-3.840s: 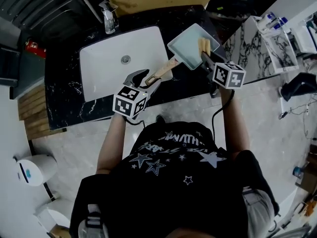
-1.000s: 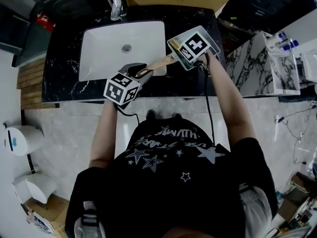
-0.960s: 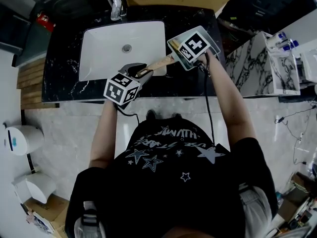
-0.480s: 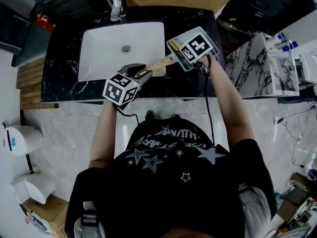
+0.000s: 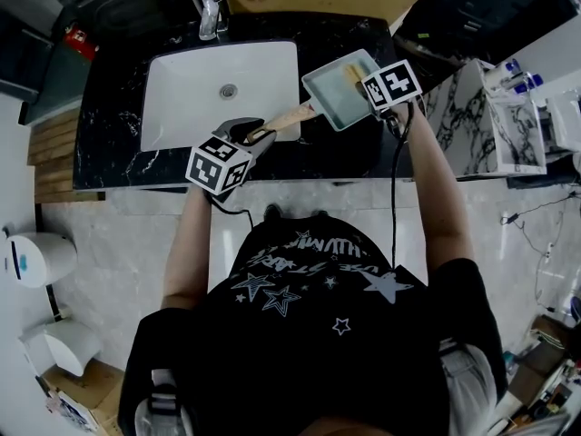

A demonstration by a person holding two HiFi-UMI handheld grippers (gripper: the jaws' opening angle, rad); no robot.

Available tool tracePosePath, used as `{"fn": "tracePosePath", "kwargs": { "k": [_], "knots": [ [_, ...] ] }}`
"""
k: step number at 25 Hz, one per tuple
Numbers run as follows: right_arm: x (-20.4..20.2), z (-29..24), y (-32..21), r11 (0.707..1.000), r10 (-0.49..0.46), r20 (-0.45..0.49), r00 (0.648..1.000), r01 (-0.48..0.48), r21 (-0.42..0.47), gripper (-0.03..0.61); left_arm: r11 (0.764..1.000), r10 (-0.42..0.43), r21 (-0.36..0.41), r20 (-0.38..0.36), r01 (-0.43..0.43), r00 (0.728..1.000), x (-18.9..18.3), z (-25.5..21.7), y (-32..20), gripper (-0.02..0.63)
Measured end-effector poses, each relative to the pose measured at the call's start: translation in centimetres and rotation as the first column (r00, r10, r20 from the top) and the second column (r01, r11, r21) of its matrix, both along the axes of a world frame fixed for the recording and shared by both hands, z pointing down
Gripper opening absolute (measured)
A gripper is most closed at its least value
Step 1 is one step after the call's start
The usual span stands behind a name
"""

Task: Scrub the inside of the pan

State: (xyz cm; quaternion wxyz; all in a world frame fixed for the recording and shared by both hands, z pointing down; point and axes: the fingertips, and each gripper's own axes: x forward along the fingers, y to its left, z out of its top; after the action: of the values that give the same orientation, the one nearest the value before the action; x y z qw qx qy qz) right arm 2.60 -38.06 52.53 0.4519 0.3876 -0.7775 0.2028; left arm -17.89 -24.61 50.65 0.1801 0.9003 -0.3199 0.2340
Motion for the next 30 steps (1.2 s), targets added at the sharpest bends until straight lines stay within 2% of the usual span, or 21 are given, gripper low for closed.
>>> {"fn": "tracePosePath", "kwargs": {
  "k": [7,11,15,23,30],
  "knots": [
    [3.5,0.9,-1.5,0.995,0.103,-0.096,0.99,-0.102,0.024,0.106,1.0,-0.004,-0.005,0.0,0.004,1.0,0.0,0.0,0.0,0.146],
    [3.9,2.0,-1.6,0.993,0.121,-0.119,0.985,-0.119,0.02,0.106,1.0,-0.004,-0.008,0.001,0.004,1.0,0.0,0.0,0.0,0.146],
    [3.6,2.4,-1.5,0.995,0.099,-0.143,0.985,-0.099,0.008,0.106,1.0,-0.005,-0.007,0.001,0.005,1.0,0.0,0.0,0.0,0.147],
    [3.3,2.5,-1.0,0.994,0.107,-0.111,0.988,-0.109,-0.011,0.106,1.0,-0.009,-0.006,0.003,0.009,1.0,0.0,0.0,0.0,0.147],
    [0.7,2.5,1.0,0.998,0.041,-0.074,0.996,-0.045,-0.052,0.107,1.0,-0.012,-0.008,0.003,0.012,1.0,0.1,0.0,0.0,0.149]
  ]
}}
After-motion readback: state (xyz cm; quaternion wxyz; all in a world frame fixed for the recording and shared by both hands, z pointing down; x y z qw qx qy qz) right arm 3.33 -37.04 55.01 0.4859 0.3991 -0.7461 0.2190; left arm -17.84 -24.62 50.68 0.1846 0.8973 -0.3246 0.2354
